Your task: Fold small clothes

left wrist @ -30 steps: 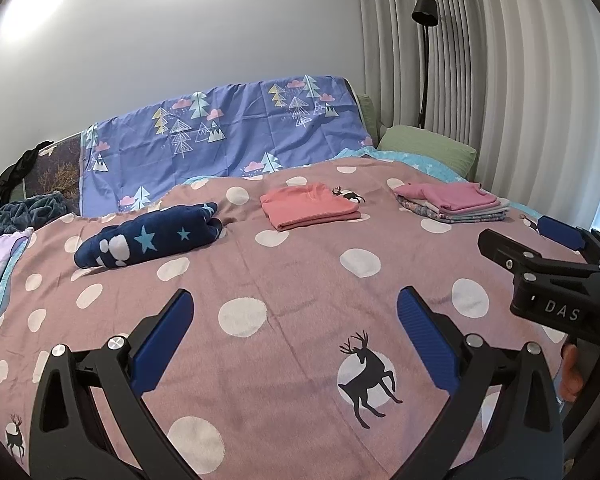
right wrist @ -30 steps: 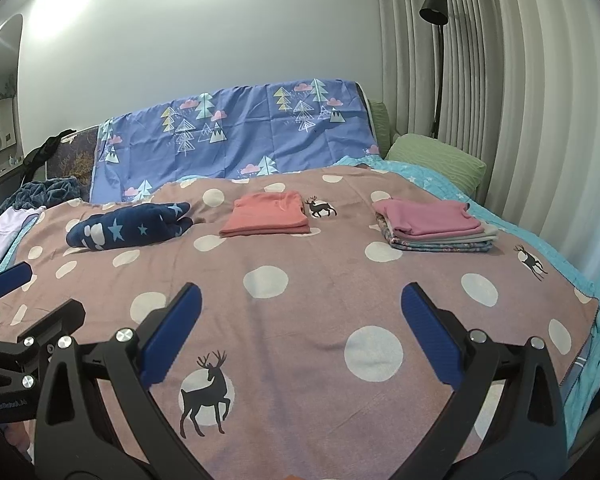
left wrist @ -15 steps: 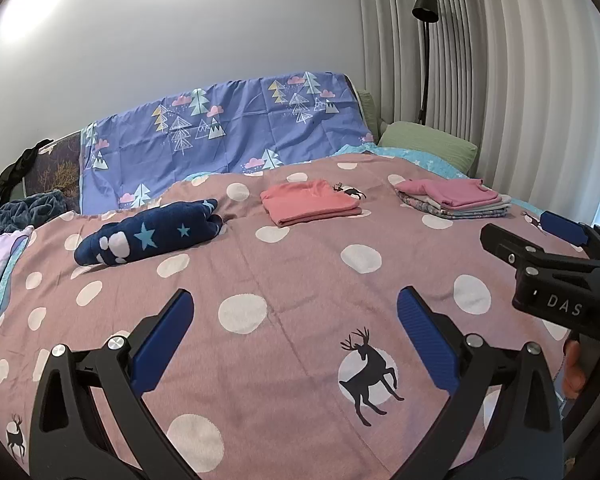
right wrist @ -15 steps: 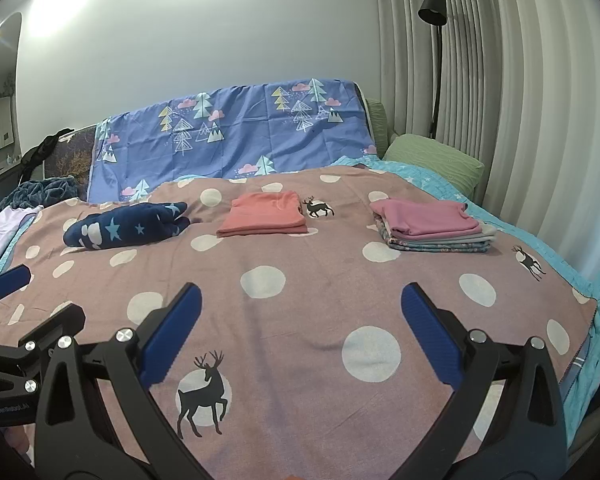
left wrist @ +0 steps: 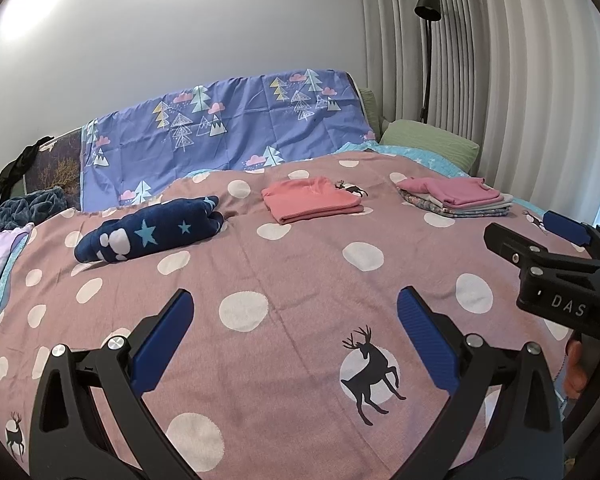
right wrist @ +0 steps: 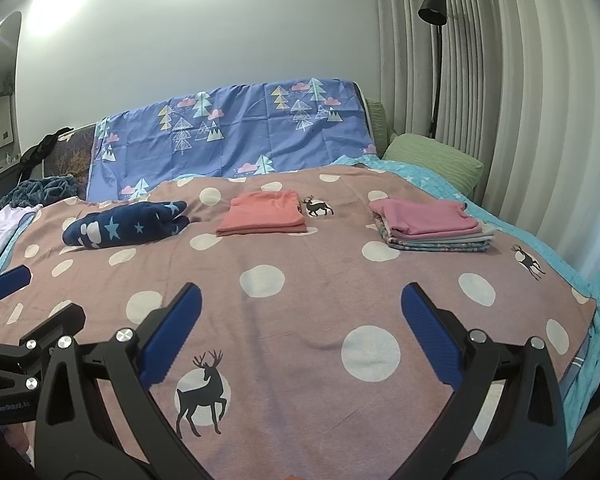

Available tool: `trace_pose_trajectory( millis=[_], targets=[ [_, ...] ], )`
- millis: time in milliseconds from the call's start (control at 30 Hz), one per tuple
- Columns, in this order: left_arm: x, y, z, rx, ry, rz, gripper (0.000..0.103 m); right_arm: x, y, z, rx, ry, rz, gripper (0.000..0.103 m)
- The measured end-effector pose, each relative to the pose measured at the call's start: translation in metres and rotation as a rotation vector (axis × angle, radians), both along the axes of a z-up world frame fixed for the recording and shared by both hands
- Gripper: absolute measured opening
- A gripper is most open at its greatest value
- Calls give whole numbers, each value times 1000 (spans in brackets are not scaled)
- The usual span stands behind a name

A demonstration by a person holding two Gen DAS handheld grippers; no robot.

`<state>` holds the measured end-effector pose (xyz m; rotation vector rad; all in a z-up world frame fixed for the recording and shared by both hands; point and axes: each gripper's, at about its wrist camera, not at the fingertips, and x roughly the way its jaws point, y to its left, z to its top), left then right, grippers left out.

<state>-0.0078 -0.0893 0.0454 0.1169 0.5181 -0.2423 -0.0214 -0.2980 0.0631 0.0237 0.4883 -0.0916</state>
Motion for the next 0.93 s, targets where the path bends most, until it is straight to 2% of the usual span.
trace_pose_trajectory(
  millis=[933],
  targets=[
    [4, 3, -3, 2, 9, -1, 102, 5, 1, -4, -2, 11, -4, 101]
  ],
)
